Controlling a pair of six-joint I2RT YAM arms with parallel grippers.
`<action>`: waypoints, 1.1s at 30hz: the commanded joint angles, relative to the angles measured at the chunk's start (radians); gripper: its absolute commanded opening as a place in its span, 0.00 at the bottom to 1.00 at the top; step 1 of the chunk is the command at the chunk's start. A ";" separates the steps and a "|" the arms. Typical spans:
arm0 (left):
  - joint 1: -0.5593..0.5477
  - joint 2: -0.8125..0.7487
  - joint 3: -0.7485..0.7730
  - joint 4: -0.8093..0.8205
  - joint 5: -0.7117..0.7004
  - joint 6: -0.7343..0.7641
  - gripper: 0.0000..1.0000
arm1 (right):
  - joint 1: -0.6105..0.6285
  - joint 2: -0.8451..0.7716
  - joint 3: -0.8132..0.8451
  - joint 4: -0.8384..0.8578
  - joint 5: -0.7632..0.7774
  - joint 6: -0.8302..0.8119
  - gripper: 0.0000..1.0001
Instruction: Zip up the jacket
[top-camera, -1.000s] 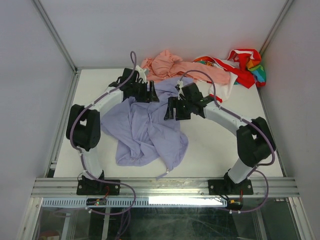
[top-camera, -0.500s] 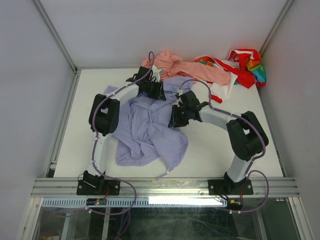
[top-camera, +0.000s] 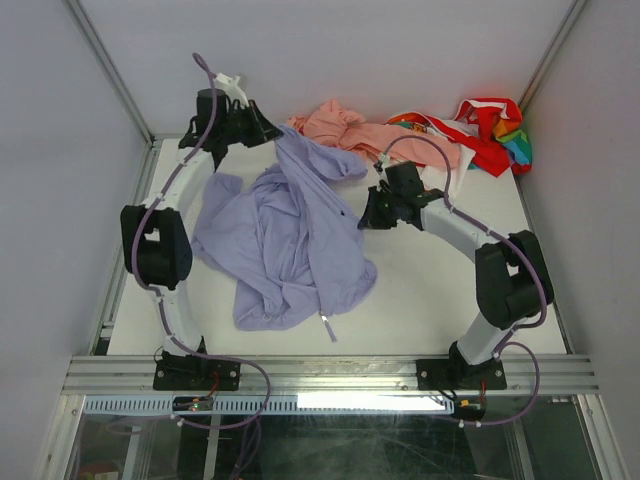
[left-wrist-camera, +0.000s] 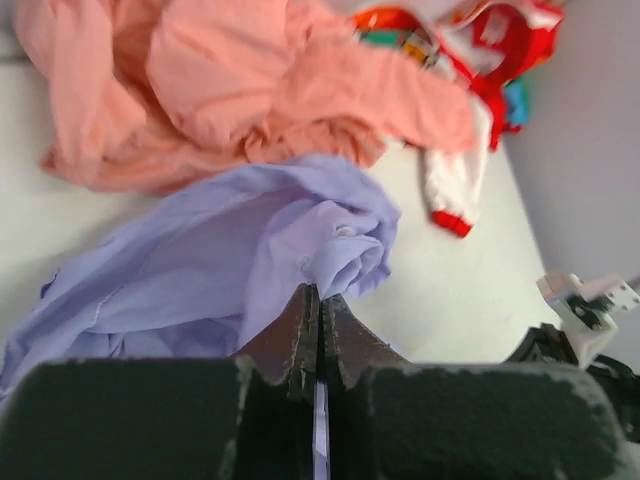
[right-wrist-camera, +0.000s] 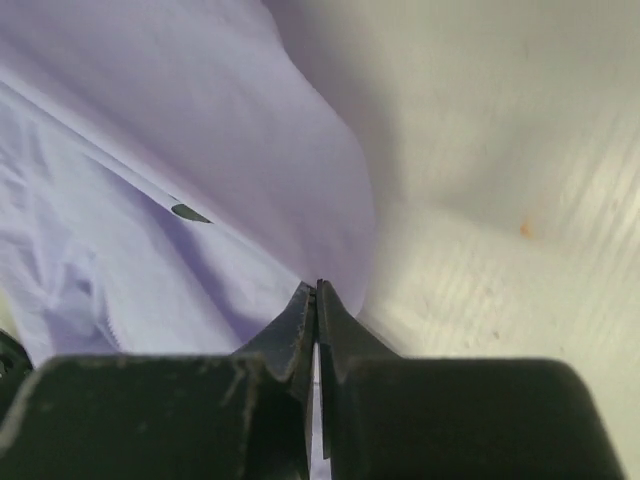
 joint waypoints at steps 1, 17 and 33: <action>0.059 -0.143 -0.042 0.238 -0.008 -0.107 0.00 | -0.028 -0.047 0.068 -0.011 0.037 -0.043 0.00; 0.059 -0.315 -0.329 0.123 -0.010 -0.054 0.51 | -0.011 -0.090 0.149 -0.097 0.045 -0.089 0.53; 0.059 -0.917 -1.003 -0.217 -0.265 -0.092 0.58 | 0.475 -0.154 0.029 0.077 -0.018 0.052 0.57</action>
